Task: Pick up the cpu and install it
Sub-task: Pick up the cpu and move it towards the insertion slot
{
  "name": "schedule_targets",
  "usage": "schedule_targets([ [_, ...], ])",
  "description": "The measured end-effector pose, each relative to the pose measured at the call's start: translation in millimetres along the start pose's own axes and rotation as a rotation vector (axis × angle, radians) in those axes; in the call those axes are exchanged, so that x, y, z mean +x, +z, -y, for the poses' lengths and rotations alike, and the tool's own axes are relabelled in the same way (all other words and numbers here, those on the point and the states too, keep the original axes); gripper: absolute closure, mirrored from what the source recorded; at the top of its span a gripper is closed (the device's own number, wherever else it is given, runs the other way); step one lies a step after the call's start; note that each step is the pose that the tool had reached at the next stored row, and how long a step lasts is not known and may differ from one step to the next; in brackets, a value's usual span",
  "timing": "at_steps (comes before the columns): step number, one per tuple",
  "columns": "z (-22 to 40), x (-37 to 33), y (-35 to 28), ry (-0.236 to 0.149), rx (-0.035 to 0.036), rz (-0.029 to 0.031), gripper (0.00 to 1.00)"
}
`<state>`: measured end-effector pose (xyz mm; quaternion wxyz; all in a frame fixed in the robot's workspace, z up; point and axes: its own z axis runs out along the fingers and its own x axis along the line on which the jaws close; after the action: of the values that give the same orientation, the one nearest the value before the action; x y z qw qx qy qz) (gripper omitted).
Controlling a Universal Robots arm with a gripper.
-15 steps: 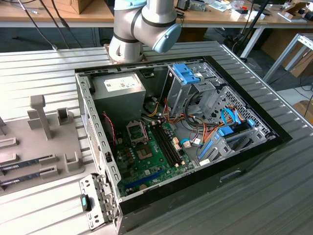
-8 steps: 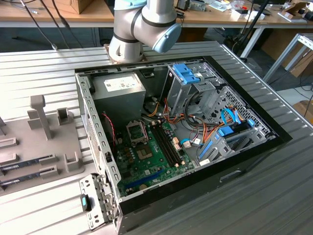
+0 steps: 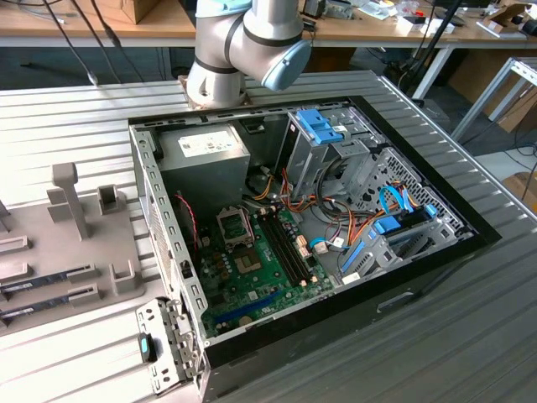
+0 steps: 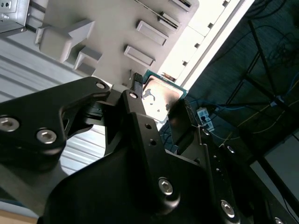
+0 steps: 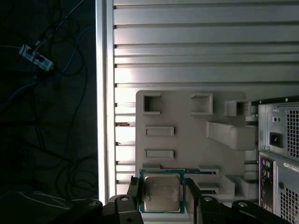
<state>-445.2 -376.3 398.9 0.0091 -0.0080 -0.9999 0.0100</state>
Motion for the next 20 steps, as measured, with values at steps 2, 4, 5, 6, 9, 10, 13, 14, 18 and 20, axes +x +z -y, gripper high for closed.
schedule_targets([
  [2,0.1,0.0,-2.4,0.0,0.0,0.0,0.53],
  [4,0.1,0.1,-3.2,0.0,0.0,0.0001,0.53],
  [5,0.1,0.1,-3.3,0.0,-0.0001,0.0001,0.53],
  [6,0.1,0.0,-3.3,0.0,-0.0001,0.0001,0.53],
  [9,0.1,0.0,-3.5,0.0,0.0,0.0,0.53],
  [10,0.1,0.1,-3.5,0.0,0.0,0.0,0.53],
  [13,0.1,-0.2,-3.7,0.0,0.0001,-0.0002,0.53],
  [14,0.0,-0.8,-3.7,0.0,0.0002,-0.0003,0.53],
  [18,0.0,-4.3,-3.6,0.0,0.0,0.0,0.53],
  [20,0.0,-6.9,-3.6,0.0,0.0,0.0,0.53],
])
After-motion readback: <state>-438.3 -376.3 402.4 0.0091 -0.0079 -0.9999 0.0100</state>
